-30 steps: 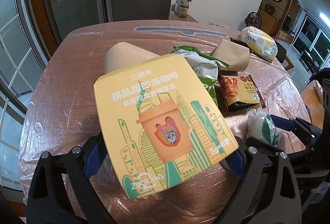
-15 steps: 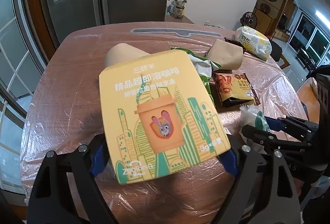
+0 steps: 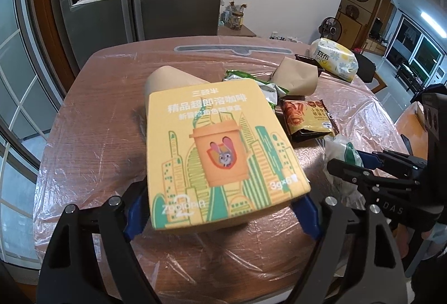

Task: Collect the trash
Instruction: 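Grasp the yellow coffee box with the left tool while the right tool grasps the green TimHoWan wrapper, then carry the yellow box and green wrapper with both tools over the black bin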

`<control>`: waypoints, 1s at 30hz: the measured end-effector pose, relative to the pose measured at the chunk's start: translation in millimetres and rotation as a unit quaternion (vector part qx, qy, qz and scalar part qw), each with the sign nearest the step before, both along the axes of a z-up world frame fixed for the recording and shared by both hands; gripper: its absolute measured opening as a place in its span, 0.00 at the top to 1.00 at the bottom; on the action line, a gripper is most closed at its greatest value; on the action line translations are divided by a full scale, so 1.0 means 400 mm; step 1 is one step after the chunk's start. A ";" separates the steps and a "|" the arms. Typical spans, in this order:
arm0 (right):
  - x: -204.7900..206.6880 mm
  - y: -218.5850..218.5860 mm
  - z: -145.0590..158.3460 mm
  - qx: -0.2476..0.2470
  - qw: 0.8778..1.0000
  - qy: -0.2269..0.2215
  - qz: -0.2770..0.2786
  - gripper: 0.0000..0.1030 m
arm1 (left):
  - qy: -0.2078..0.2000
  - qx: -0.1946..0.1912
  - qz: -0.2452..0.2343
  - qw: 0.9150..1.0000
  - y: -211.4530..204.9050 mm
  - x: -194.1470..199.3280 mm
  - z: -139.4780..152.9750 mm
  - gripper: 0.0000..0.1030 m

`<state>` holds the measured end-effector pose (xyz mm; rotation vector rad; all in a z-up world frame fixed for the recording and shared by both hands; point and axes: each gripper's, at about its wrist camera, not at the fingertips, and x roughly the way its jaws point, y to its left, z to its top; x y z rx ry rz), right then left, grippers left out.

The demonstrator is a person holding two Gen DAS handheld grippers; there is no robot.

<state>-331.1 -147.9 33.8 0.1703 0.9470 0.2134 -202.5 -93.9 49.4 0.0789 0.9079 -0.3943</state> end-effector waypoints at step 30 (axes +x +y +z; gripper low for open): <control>-0.129 -0.053 0.095 0.035 0.999 -0.027 -0.017 0.64 | -0.016 -0.012 -0.032 0.999 0.063 -0.112 0.059 0.22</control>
